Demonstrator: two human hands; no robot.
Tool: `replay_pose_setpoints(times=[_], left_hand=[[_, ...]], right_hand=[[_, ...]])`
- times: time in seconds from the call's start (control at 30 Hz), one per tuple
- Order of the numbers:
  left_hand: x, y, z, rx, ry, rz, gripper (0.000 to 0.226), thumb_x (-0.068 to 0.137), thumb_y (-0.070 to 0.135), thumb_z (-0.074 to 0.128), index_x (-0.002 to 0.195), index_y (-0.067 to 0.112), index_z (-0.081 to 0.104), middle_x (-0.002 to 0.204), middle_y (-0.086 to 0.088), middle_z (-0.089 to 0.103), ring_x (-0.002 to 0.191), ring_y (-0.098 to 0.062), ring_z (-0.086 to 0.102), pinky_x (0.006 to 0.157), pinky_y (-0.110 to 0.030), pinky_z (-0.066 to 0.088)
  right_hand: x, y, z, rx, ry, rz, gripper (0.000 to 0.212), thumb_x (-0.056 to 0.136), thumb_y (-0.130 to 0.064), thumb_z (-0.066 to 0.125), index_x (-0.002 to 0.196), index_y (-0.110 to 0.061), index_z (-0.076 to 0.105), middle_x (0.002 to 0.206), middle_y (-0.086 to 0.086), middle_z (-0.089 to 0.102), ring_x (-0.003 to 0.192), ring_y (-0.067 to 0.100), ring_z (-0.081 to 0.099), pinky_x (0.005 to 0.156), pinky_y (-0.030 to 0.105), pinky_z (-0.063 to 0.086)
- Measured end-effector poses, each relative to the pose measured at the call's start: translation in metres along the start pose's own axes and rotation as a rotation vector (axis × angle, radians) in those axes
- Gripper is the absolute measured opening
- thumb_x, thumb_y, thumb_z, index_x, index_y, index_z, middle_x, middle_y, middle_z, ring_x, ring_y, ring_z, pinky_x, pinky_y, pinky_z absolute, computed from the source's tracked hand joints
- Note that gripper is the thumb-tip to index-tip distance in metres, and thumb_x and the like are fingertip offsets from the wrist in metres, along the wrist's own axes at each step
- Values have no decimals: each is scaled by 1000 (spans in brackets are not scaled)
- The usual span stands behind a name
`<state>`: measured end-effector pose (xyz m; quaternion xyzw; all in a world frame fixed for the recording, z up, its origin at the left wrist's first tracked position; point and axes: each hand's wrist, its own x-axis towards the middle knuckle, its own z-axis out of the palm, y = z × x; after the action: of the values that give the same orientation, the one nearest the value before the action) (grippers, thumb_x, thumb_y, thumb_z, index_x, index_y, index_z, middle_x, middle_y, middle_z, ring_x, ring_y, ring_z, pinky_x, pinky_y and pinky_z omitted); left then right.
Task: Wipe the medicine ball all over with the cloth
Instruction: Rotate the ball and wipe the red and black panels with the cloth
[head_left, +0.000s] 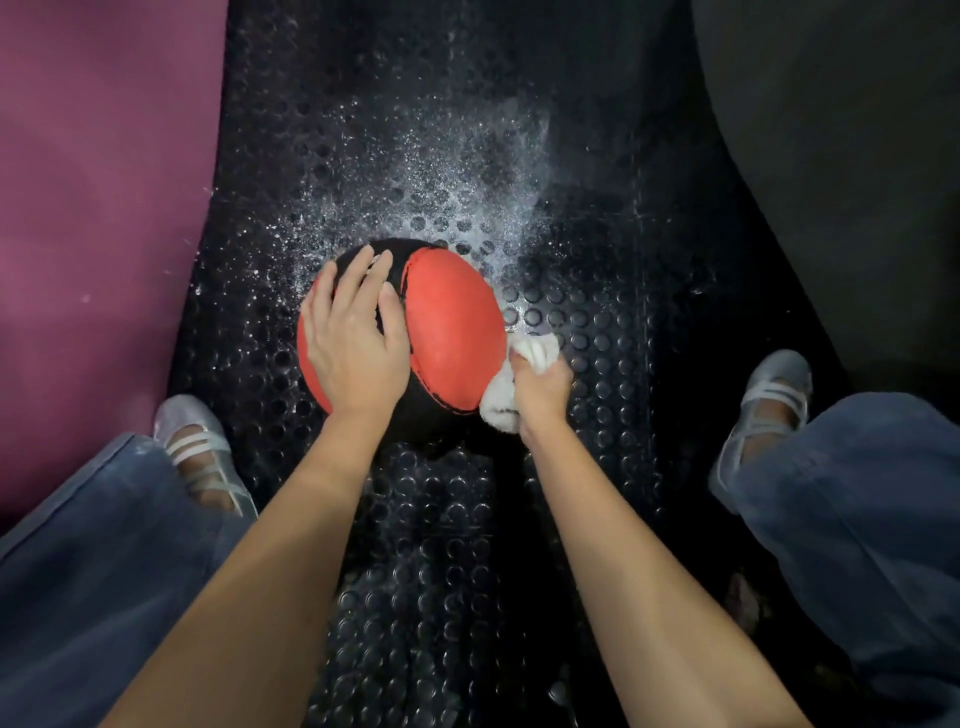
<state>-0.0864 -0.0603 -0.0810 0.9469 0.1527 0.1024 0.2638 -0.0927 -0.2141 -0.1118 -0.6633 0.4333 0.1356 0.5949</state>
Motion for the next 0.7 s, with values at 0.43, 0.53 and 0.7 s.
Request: replay_pose_setpoints(times=[0.43,0.53,0.7], left_hand=[[-2,6,2,26,4,16,48,98,34,28,133,22,59,143,6,52,140,-24,35,115,-48,24],[3,6,2,25,11,-12,50,97,36,27,133,22,59,142,6,53,139,-25,37,115,-48,24],[2,3,1,15,-3,-9,48,98,35,29,133,23,58,143,7,52,141,-23,35,118,-46,20]], right_hand=[[23,-28,1,-255,-76,-15,14,90,-5,57,104,-5,57,99,9,61,91,21,58,73,27,45],[11,-37,8,-393,-25,-387,20,86,-2,57,104,-6,61,92,3,63,89,21,58,73,28,45],[19,-36,7,-398,-65,-398,19,88,-3,56,107,-2,60,93,1,59,87,16,55,62,11,38]])
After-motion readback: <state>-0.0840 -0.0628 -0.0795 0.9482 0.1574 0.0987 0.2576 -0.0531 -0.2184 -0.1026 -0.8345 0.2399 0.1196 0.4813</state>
